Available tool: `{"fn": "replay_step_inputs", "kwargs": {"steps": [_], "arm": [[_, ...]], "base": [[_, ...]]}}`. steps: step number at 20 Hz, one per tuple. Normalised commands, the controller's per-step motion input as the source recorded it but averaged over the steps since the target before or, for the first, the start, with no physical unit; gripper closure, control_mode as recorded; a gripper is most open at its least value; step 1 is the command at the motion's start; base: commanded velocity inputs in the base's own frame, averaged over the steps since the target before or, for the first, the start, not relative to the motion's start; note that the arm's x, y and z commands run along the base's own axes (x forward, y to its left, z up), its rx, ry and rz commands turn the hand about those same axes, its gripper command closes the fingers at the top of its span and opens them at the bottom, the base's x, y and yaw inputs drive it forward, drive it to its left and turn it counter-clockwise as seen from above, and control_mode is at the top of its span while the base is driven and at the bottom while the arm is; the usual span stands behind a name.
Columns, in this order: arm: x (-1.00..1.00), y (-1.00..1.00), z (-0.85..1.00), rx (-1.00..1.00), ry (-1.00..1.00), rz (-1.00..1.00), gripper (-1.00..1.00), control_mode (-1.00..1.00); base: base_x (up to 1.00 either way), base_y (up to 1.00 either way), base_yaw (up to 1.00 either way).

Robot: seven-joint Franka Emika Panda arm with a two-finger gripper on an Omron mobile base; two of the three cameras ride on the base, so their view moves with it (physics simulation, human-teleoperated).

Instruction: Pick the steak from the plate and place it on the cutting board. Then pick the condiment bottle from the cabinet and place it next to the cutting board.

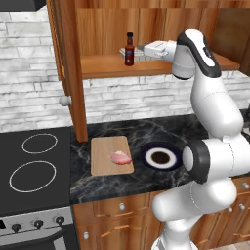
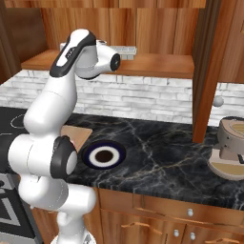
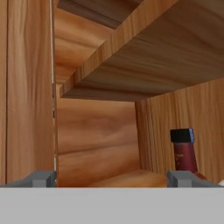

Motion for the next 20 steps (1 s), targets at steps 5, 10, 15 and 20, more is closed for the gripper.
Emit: {"fn": "replay_step_inputs", "kwargs": {"steps": [5, 10, 15, 20], "arm": [[0.1, 0.0, -0.03, 0.0, 0.0, 0.0, -1.0, -1.0], [0.17, 0.04, 0.0, 0.01, 0.0, 0.0, -1.0, -1.0], [0.19, 0.03, 0.0, 0.0, 0.0, 0.0, -1.0, -1.0], [0.2, 0.0, -0.01, 0.0, 0.0, 0.0, -1.0, -1.0]], "base": [[0.0, 0.0, 0.0], [0.0, 0.0, 0.0], [0.0, 0.0, 0.0], [0.0, 0.0, 0.0]]}}
